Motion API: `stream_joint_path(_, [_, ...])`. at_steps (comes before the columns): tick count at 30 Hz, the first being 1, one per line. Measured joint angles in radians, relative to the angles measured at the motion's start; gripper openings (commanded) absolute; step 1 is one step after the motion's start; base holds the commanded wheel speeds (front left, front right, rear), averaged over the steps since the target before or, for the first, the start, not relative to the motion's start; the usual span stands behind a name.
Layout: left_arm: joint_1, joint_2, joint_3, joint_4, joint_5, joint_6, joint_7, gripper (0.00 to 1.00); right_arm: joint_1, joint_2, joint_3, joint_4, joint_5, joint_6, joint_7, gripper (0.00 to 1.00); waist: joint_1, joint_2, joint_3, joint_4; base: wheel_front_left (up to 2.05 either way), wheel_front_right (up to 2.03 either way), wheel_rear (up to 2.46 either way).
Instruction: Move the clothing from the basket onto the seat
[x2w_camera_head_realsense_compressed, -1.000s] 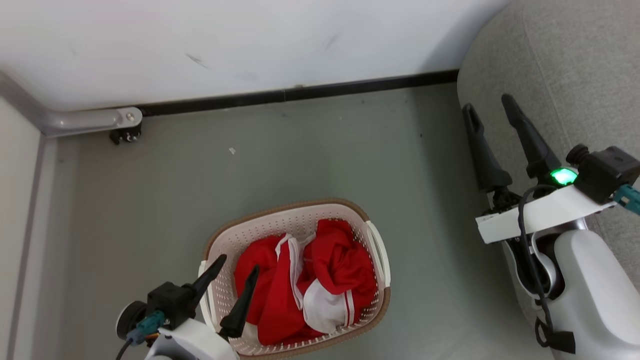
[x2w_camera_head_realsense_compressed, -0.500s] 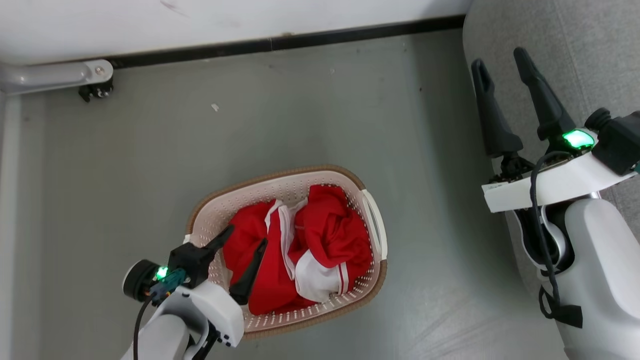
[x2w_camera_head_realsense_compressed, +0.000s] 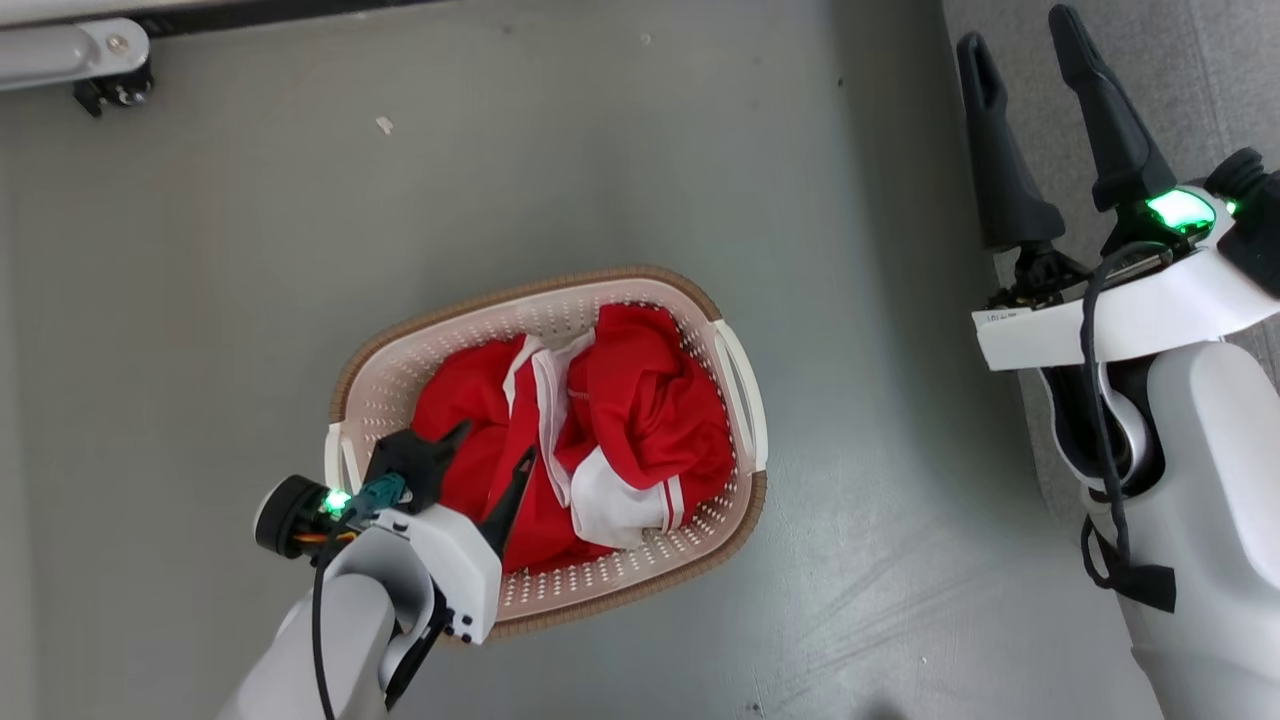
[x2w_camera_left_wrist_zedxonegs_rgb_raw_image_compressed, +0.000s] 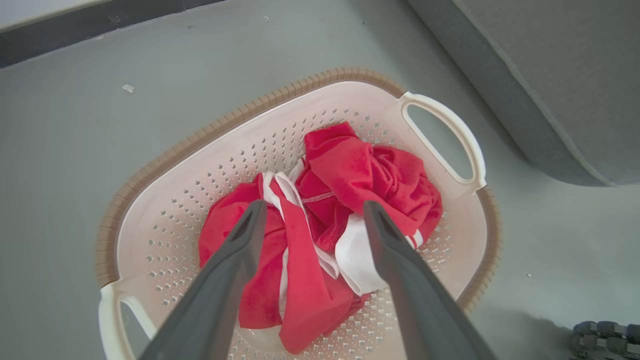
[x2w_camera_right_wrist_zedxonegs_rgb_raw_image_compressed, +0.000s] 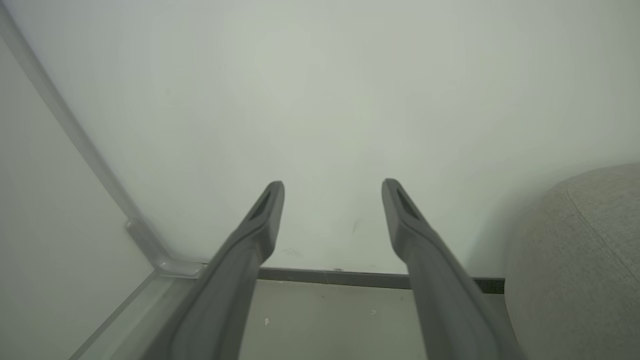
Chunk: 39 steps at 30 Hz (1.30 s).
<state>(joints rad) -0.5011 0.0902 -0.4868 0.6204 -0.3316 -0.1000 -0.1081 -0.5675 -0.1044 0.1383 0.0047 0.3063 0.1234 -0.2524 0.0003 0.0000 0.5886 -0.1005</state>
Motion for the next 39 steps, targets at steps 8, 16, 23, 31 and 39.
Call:
stream_joint_path(8, [-0.065,-0.022,-0.001,0.059,-0.002,0.015,0.060,1.00,-0.057,0.003,0.009,-0.023,-0.003,0.000,0.000,1.00,-0.0001,0.0000,0.068,-0.013,0.00,0.00,0.00])
stream_joint_path(16, [-0.115,-0.028,0.007,0.096,-0.013,0.018,0.091,1.00,-0.114,0.009,0.040,-0.054,-0.013,0.000,-0.004,1.00,0.0000,0.0000,0.124,-0.026,0.00,0.00,0.00])
stream_joint_path(23, [-0.173,-0.032,0.007,0.132,-0.013,0.021,0.117,1.00,-0.152,0.012,0.054,-0.066,-0.013,0.000,-0.004,1.00,-0.0001,0.0000,0.182,-0.041,0.00,0.00,0.00])
stream_joint_path(31, [-0.216,-0.034,0.023,0.174,-0.021,0.040,0.147,1.00,-0.163,0.017,0.065,-0.072,-0.010,0.000,-0.004,1.00,-0.0001,0.0000,0.233,-0.059,0.00,0.00,0.00])
stream_joint_path(39, [-0.263,-0.034,0.040,0.204,-0.035,0.070,0.152,1.00,-0.200,0.020,0.070,-0.081,-0.008,0.000,-0.004,1.00,-0.0001,0.0000,0.275,-0.076,0.00,0.00,0.00])
